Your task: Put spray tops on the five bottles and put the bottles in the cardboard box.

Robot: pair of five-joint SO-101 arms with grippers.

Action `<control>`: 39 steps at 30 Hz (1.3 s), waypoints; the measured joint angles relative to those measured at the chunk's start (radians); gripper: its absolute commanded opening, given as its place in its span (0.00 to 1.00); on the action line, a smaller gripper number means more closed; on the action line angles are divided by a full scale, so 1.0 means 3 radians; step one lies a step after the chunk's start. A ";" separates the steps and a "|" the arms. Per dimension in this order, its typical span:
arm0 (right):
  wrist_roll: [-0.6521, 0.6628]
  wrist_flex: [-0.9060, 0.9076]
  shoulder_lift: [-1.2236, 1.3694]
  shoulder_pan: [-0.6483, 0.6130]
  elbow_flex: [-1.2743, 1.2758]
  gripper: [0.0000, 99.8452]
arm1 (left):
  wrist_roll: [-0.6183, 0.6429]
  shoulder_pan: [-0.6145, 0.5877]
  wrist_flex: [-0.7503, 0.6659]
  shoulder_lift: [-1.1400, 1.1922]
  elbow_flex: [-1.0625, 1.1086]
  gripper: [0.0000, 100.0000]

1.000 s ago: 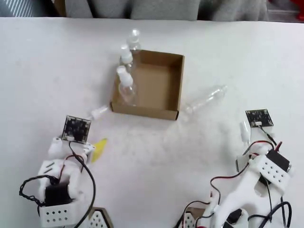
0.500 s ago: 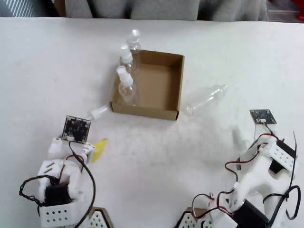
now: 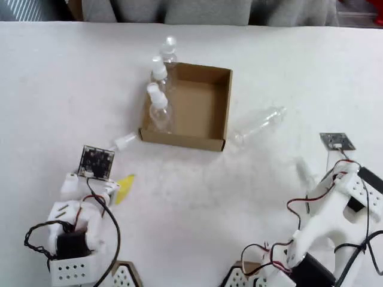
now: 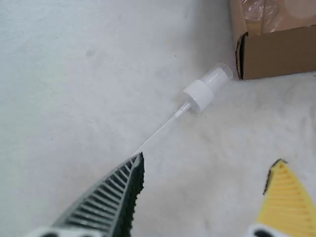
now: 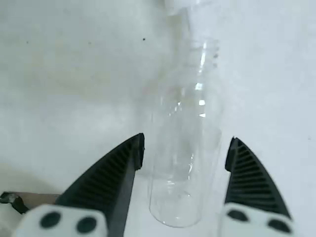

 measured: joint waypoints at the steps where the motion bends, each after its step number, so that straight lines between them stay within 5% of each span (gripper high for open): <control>1: 0.0000 0.0015 -0.0031 -0.0005 -0.0056 0.22 | 0.0000 0.0000 0.0000 0.0000 0.0000 0.38; 39: -0.0005 -0.0706 -0.0061 0.0000 0.0256 0.22 | 0.0000 0.0000 0.0026 0.0000 0.0000 0.38</control>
